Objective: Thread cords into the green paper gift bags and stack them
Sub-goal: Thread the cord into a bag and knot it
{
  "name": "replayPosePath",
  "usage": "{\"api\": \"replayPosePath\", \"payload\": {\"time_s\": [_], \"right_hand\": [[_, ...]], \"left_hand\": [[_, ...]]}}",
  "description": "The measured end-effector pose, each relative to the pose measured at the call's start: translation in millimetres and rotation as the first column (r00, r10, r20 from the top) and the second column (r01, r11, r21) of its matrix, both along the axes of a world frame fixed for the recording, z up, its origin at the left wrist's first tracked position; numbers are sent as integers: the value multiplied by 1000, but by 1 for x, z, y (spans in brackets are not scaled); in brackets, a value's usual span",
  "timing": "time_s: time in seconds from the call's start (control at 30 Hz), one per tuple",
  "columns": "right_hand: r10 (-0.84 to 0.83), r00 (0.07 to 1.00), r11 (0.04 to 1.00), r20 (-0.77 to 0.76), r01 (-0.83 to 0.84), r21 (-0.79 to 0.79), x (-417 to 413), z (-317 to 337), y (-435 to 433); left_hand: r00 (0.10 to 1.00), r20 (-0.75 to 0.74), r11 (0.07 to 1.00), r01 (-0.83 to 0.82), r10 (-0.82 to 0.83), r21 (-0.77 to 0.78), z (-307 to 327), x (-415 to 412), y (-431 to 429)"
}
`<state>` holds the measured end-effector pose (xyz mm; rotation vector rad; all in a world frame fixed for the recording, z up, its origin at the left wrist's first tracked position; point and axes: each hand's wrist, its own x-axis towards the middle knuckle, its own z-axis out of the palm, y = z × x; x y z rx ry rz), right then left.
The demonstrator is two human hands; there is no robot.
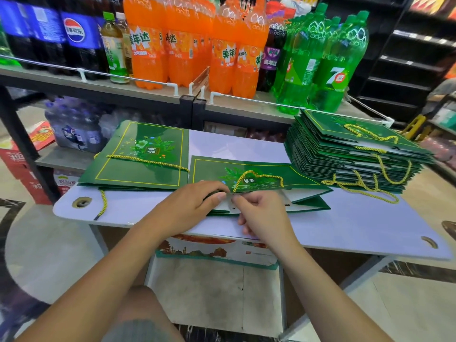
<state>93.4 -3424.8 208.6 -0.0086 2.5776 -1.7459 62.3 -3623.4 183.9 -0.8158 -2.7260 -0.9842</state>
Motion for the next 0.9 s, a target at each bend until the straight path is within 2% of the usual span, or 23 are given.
{"api": "replayPosePath", "payload": {"time_s": [0.27, 0.37, 0.47, 0.57, 0.6, 0.67, 0.73, 0.77, 0.8, 0.87, 0.9], "right_hand": [[9, 998, 999, 64, -11, 34, 2, 2, 6], [123, 990, 991, 72, -126, 38, 6, 4, 11], [284, 959, 942, -15, -276, 190, 11, 13, 16], [254, 946, 918, -200, -171, 357, -2, 36, 32], [253, 934, 892, -252, -125, 434, -13, 45, 38], [352, 899, 744, -260, -100, 661, -41, 56, 50], [470, 878, 514, -95, -184, 838, -71, 54, 58], [496, 868, 419, -17, -222, 880, -84, 47, 59], [512, 859, 363, 12, -229, 903, -95, 41, 60], [561, 828, 344, -17, -214, 914, -110, 31, 58], [568, 822, 390, -35, -231, 891, -115, 30, 57]], "left_hand": [[1000, -16, 999, 10, -11, -42, -3, -2, 1], [1000, -13, 998, 19, -20, -53, -2, -2, 1], [1000, -20, 997, 15, -17, -81, 0, -1, 2], [999, -37, 999, -6, 4, -52, 0, -1, 3], [998, -56, 998, -36, 34, -42, -1, -3, 2], [992, -62, 991, -111, 106, -79, -4, -7, 2], [991, -41, 971, -135, 129, -195, -6, -9, 2], [992, -42, 956, -128, 121, -264, -6, -9, 3], [993, -48, 941, -118, 108, -318, -6, -8, 4], [994, -49, 923, -105, 94, -369, -4, -7, 5], [995, -44, 919, -100, 91, -382, -3, -7, 5]]}}
